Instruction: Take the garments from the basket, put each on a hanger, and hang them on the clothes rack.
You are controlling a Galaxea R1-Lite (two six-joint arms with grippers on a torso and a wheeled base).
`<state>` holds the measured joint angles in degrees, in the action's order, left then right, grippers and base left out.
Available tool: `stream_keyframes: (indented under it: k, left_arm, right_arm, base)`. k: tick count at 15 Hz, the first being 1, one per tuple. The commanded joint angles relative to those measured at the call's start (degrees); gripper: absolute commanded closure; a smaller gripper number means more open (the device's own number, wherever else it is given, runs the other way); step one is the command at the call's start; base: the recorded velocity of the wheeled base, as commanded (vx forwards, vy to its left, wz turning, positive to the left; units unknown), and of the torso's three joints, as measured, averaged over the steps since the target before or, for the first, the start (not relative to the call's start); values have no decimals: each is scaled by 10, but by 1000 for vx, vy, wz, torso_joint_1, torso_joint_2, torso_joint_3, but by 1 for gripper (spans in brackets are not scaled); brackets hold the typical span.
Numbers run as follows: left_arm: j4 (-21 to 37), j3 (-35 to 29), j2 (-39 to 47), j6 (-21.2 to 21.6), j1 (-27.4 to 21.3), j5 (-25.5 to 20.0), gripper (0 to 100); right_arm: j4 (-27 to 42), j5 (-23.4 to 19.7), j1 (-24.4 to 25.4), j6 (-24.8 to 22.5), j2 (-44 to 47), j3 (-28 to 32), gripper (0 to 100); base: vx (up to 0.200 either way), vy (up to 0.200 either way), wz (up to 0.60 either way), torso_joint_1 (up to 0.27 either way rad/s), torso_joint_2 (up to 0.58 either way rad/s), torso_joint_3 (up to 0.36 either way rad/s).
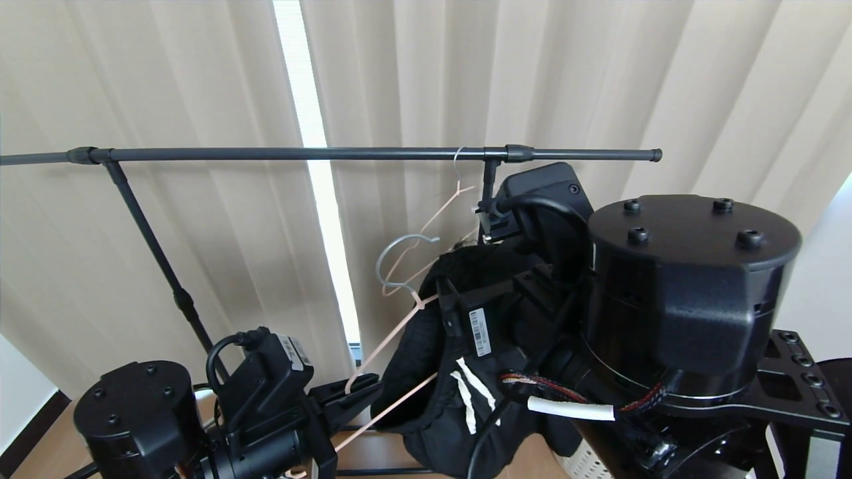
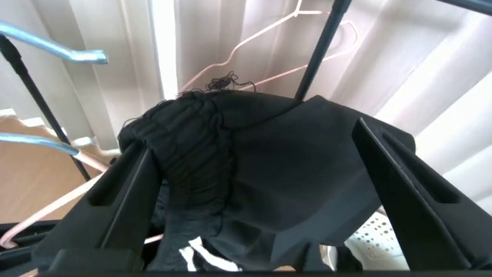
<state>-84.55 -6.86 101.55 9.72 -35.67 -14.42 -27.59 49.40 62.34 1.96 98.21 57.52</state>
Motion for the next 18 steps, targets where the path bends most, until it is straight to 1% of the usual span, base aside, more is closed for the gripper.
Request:
stream_keyframes:
  k: [1, 2, 5, 11, 13, 14, 18]
  left_arm:
    - [-1, -2, 1, 0, 4, 0, 100]
    - [-1, -2, 1, -1, 7, 0, 100]
    - [-33, 2, 5, -2, 8, 0, 100]
    - [-34, 0, 12, -2, 13, 0, 100]
    - [-54, 3, 13, -7, 13, 0, 100]
    - [-54, 4, 13, -12, 13, -1, 100]
    - [-54, 9, 13, -14, 13, -2, 100]
  right_arm:
    - [0, 0, 1, 0, -3, 0, 0]
    - [0, 0, 1, 0, -3, 0, 0]
    - [0, 0, 9, 0, -3, -3, 0]
    - [0, 0, 13, 0, -11, -4, 0]
    - [0, -3, 14, 0, -12, -7, 0]
    - [0, -4, 15, 1, -13, -9, 0]
    - [7, -39, 16, -1, -35, -21, 0]
  base:
    - [0, 0, 0, 0, 0, 0]
    - [0, 0, 0, 0, 0, 0]
    - [0, 0, 0, 0, 0, 0]
    - [0, 0, 0, 0, 0, 0]
    - [0, 0, 0, 0, 0, 0]
    - [0, 0, 0, 0, 0, 0]
    - [0, 0, 0, 0, 0, 0]
